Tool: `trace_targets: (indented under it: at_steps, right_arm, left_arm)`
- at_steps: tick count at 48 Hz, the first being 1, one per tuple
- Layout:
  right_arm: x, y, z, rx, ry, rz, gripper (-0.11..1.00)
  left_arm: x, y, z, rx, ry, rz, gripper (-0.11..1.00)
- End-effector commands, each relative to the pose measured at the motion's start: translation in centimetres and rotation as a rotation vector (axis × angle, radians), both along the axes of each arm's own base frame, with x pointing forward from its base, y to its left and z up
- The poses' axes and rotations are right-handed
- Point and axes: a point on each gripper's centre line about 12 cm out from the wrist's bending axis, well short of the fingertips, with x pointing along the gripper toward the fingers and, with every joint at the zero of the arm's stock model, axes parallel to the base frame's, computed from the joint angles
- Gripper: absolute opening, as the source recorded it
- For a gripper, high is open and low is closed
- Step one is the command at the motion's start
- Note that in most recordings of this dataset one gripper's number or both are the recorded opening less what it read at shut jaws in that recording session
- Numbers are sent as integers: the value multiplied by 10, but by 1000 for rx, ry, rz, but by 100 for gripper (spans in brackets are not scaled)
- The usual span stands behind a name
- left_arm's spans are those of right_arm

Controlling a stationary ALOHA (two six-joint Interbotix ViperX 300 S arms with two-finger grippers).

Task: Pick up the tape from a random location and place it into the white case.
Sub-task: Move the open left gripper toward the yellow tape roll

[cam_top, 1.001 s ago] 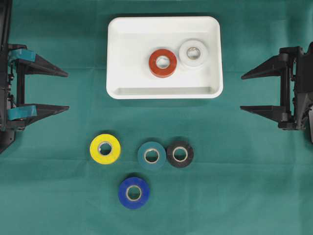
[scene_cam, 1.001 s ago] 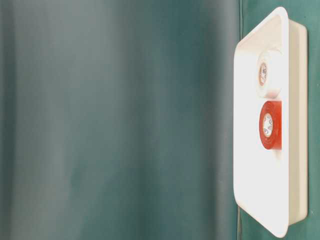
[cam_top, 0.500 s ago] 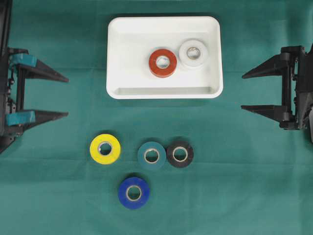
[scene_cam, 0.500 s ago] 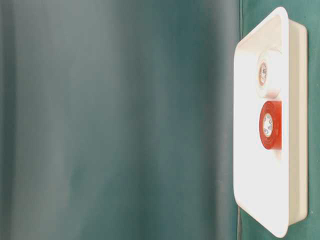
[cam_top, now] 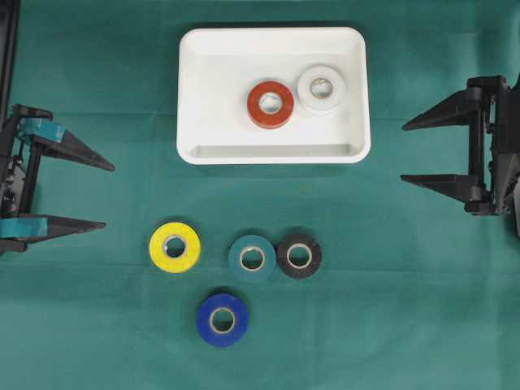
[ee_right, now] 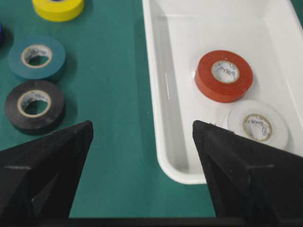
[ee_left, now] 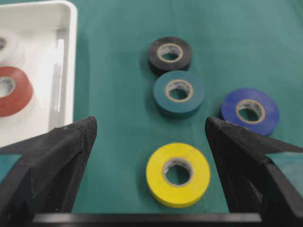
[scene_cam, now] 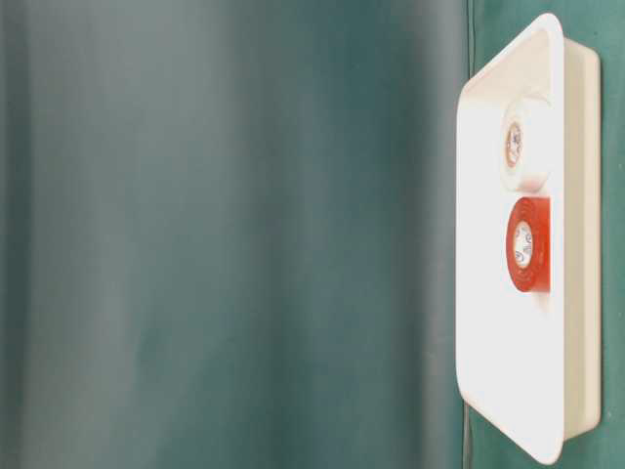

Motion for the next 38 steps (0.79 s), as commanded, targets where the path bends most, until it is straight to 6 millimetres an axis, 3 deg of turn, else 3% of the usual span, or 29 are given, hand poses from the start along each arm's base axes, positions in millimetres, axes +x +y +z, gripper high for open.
trace_targets:
  at_steps: [1, 18, 38]
  right_arm:
    - [2, 0, 6, -2, -21, 2, 85]
    - [2, 0, 7, -3, -26, 2, 85]
    - [3, 0, 8, -3, -27, 2, 85]
  left_arm:
    - [2, -1, 7, -5, -21, -4, 94]
    - [8, -2, 10, -9, -65, -4, 94]
    - [47, -6, 9, -6, -56, -6, 94]
